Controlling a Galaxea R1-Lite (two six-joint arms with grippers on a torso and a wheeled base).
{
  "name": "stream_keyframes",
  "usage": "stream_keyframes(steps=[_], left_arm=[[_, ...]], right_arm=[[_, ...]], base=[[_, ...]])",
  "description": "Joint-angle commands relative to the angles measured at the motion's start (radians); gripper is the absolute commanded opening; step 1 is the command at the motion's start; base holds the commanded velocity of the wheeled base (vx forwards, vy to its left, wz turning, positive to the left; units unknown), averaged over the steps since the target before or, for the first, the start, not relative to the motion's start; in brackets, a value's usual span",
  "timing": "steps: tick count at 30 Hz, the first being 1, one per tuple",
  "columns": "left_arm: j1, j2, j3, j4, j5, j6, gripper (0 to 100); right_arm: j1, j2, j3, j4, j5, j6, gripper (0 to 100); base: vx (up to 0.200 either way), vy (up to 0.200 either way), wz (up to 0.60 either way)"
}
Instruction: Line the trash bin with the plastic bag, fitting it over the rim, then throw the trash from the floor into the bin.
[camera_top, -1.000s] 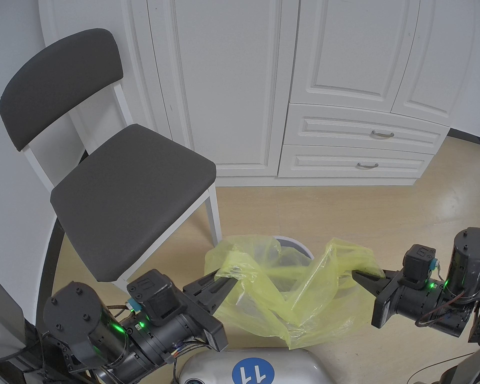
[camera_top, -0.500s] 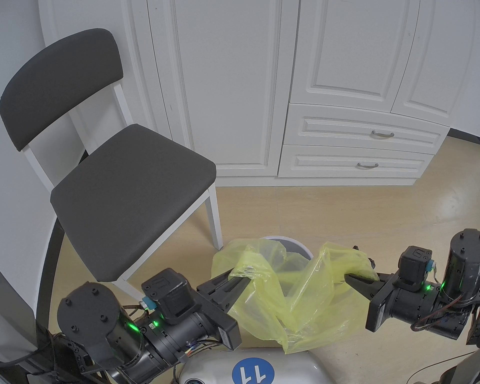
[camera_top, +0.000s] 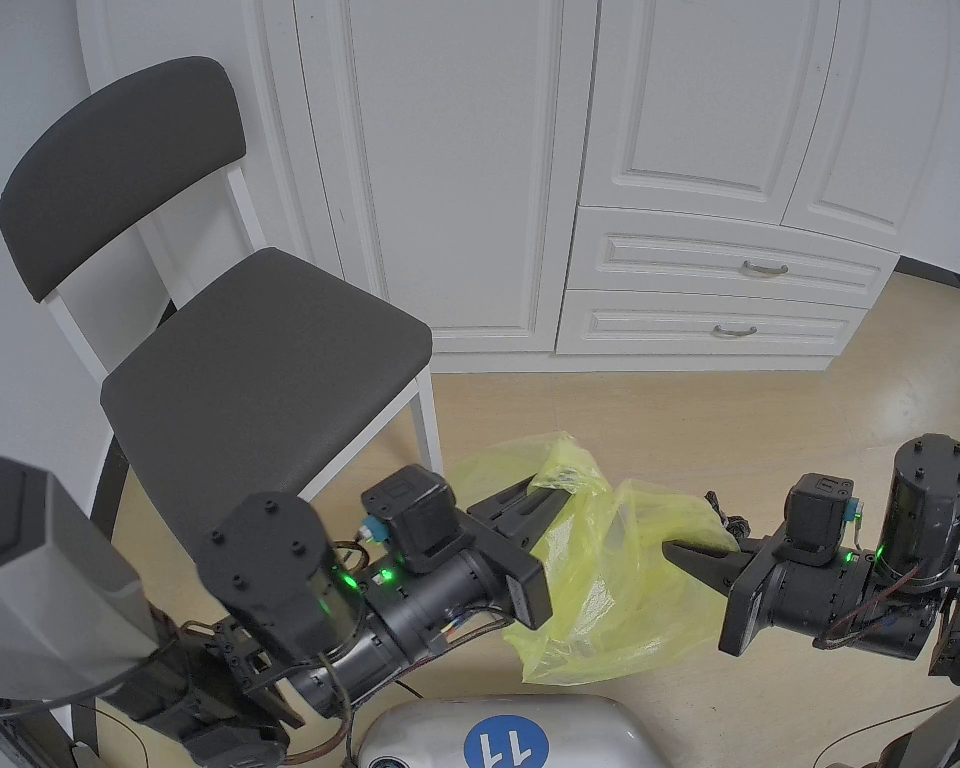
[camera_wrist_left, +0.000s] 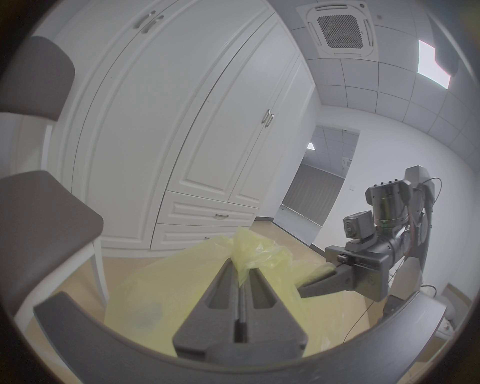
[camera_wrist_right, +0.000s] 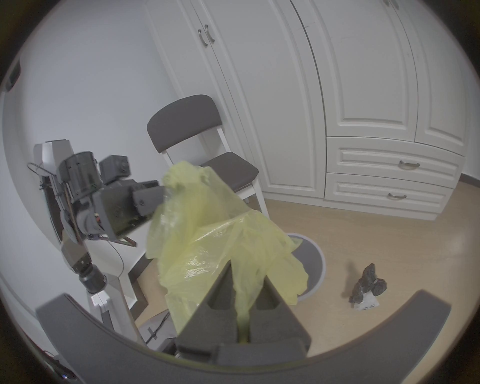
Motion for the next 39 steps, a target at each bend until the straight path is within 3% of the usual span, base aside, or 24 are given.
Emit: stream_keyframes(steps=[1,7,21,32,39], left_arm=[[0.012,0.11,-0.066,-0.001,-0.008,-0.04,0],[0.021,0.124,-0.107,-0.001,-0.005,-0.094,0],[0.087,0.315,-0.237,-0.001,-0.005,-0.172,0],[0.101,0.368,-0.263,-0.001,-0.003,-0.188,0],[0.096,0.361,-0.245,-0.002,0.0,-0.175,0]], right_arm=[[-0.019,0.046,-0.014,-0.001,0.028,0.015,0],[-0.032,0.113,-0.028,-0.044,0.022,0.056,0],[-0.168,0.383,-0.034,-0.351,0.03,0.072,0],[-0.185,0.434,-0.055,-0.359,0.042,0.105,0],[-0.153,0.437,-0.057,-0.352,0.06,0.147,0]], base=[[0.0,0.0,0.0],[0.0,0.0,0.0],[0.0,0.0,0.0],[0.0,0.0,0.0],[0.0,0.0,0.0]])
